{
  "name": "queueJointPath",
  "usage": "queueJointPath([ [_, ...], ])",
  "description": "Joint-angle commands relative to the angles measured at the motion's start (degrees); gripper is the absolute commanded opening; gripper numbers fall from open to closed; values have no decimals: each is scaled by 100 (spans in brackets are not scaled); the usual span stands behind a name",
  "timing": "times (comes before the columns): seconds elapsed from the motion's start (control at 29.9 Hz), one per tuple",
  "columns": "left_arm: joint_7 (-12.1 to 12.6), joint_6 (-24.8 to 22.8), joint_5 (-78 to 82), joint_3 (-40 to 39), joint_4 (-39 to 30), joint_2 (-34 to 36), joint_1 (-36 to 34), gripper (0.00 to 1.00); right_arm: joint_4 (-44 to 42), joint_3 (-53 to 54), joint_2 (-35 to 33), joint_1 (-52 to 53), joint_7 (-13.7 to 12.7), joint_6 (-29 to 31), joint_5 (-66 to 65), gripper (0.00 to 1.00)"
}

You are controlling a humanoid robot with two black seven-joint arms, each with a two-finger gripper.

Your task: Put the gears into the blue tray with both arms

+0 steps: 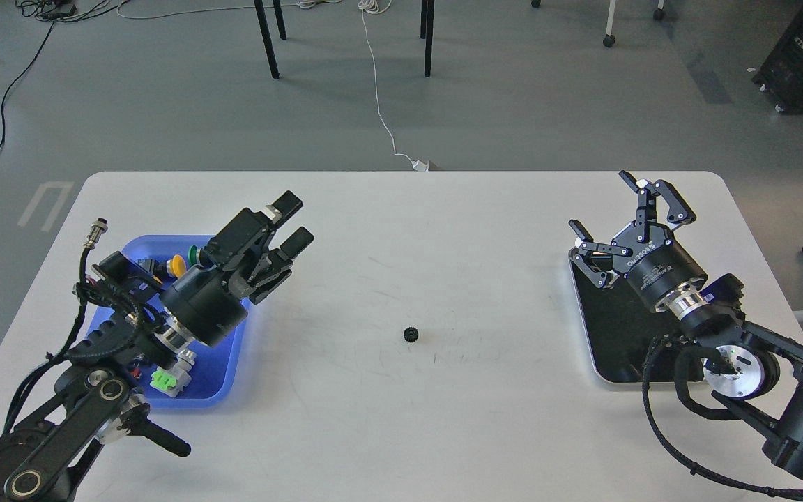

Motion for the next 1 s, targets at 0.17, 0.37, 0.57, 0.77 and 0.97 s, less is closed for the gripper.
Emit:
queueJointPath([
  [0.17,-58,45,3518,1617,225,484,-1799,96,-64,-13,-30,-319,-1,431,-6,98],
  [0.37,-134,0,4466,2829,665,484,-2898,95,-64,5,-73,-319,-1,431,-6,98],
  [0.57,-134,53,4466,4401,1438,248,-4128,95,-64,-4,-144,-310,-1,426,-6,98],
  [0.77,-134,229,4466,5194,2185,-271,-4622,93,-64,-4,-241,-302,-1,426,-6,98],
  [0.97,-134,229,4466,5336,2441,-623,-4666,92,-64,5,-249,-302,-1,426,-6,98],
])
